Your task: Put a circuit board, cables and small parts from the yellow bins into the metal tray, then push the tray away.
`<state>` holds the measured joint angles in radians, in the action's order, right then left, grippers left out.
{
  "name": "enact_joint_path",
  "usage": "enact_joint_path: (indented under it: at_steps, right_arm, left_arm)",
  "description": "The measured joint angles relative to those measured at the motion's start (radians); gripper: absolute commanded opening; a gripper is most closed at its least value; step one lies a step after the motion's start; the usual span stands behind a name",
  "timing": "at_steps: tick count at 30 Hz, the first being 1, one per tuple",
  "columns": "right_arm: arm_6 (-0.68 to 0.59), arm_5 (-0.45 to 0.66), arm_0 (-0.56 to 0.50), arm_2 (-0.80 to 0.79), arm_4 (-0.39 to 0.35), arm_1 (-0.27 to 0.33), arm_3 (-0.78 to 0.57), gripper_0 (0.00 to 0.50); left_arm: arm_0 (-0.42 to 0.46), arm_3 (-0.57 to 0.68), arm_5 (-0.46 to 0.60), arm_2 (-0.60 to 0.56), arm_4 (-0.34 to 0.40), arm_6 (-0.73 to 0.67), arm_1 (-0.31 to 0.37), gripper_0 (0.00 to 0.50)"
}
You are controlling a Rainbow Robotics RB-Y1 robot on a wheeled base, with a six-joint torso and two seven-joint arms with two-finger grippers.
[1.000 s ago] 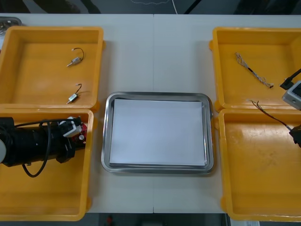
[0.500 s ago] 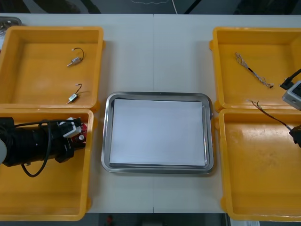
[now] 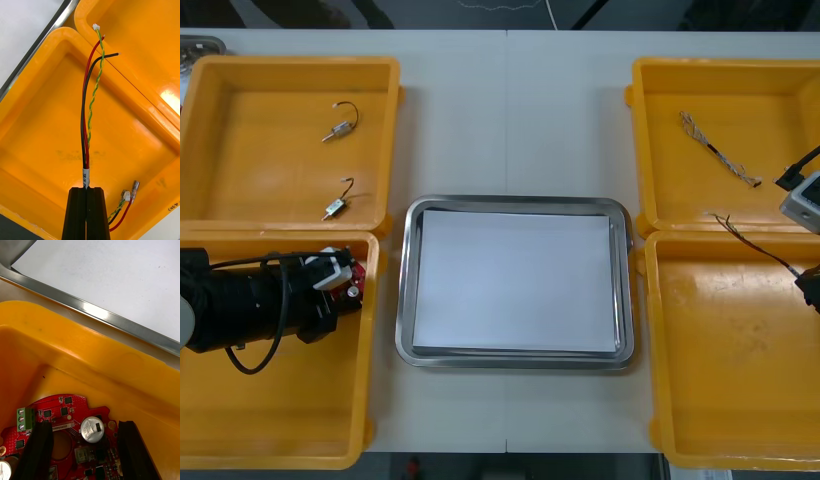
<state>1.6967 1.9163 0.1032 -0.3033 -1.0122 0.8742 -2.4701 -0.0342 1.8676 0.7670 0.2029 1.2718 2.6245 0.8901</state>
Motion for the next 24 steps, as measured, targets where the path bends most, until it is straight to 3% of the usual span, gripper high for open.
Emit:
enact_joint_path:
  at_steps: [1, 3, 5, 19, 24]
  right_arm:
    - [0.000, 0.000, 0.000, 0.000, 0.000, 0.000, 0.000, 0.000]
    - [0.000, 0.000, 0.000, 0.000, 0.000, 0.000, 0.000, 0.000]
    - [0.000, 0.000, 0.000, 0.000, 0.000, 0.000, 0.000, 0.000]
    - [0.000, 0.000, 0.000, 0.000, 0.000, 0.000, 0.000, 0.000]
    - [0.000, 0.000, 0.000, 0.000, -0.001, 0.000, 0.000, 0.000]
  left_arm:
    - [0.000, 0.000, 0.000, 0.000, 0.000, 0.000, 0.000, 0.328]
    - [0.000, -0.001, 0.000, 0.000, 0.000, 0.000, 0.000, 0.094]
    - [0.000, -0.001, 0.000, 0.000, 0.000, 0.000, 0.000, 0.004]
    - [0.001, -0.001, -0.005, 0.000, 0.000, -0.001, 0.001, 0.000]
    - [0.001, -0.001, -0.006, 0.000, 0.031, -0.002, 0.019, 0.000]
